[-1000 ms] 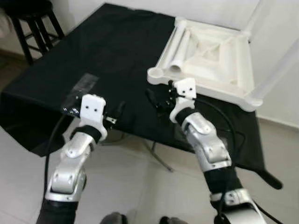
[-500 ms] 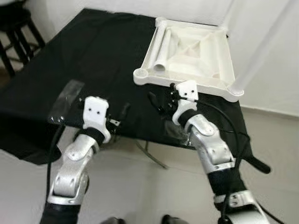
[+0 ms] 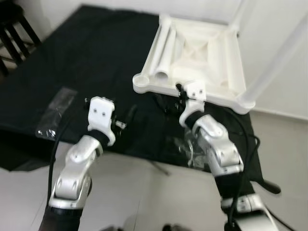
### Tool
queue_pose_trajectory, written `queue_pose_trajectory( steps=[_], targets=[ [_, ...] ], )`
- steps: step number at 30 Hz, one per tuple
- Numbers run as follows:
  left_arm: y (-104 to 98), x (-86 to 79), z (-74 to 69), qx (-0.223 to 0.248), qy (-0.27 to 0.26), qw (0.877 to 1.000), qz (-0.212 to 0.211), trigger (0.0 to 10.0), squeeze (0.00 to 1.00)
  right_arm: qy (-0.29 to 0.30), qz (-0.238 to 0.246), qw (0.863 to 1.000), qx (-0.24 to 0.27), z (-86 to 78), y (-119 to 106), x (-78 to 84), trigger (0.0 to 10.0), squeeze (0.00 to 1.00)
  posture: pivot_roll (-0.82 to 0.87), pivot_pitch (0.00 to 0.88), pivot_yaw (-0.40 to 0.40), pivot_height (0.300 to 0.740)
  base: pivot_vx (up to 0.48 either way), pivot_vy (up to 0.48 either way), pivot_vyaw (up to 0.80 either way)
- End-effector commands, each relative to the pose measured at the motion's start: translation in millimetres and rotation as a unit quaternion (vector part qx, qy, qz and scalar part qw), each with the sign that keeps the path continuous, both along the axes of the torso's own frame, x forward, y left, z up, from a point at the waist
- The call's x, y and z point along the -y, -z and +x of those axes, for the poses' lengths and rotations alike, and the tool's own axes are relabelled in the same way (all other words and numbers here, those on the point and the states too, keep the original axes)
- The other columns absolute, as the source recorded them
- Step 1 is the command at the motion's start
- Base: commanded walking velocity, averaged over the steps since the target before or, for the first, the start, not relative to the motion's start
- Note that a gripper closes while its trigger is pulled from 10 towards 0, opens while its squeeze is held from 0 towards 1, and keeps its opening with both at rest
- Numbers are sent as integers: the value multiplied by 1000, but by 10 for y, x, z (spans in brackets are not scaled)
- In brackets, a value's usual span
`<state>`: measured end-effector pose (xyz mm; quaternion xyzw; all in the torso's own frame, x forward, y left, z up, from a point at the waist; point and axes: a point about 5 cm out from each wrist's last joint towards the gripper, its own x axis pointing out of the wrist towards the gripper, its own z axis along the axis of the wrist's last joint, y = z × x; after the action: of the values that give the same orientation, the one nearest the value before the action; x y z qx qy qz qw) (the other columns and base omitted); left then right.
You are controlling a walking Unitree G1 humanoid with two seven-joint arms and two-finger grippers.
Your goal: Building children table
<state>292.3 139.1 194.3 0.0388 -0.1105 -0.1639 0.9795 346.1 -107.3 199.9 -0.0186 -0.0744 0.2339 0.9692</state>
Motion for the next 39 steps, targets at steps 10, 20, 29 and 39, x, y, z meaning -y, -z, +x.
queue_pose_trajectory(
  steps=[10,20,29,39],
  targets=[
    [5,20,-18,0,9,1000,-4,10000,0,-42,11,999,9,-66,-53,-48,10000,0,42,185,-82,740,362,0,-400],
    [-9,33,-14,2,7,1000,-8,10000,0,-206,-118,971,0,-233,-1,-57,10000,0,43,185,-83,740,242,0,0],
    [40,-7,-4,-6,-7,1000,23,10000,0,-350,-401,844,-71,-183,-191,524,10000,0,41,190,-101,740,0,0,0],
    [64,-13,-45,-11,-4,999,35,10000,0,-360,-457,799,-156,89,-82,509,10000,0,49,206,-109,740,0,0,0]
  ],
)
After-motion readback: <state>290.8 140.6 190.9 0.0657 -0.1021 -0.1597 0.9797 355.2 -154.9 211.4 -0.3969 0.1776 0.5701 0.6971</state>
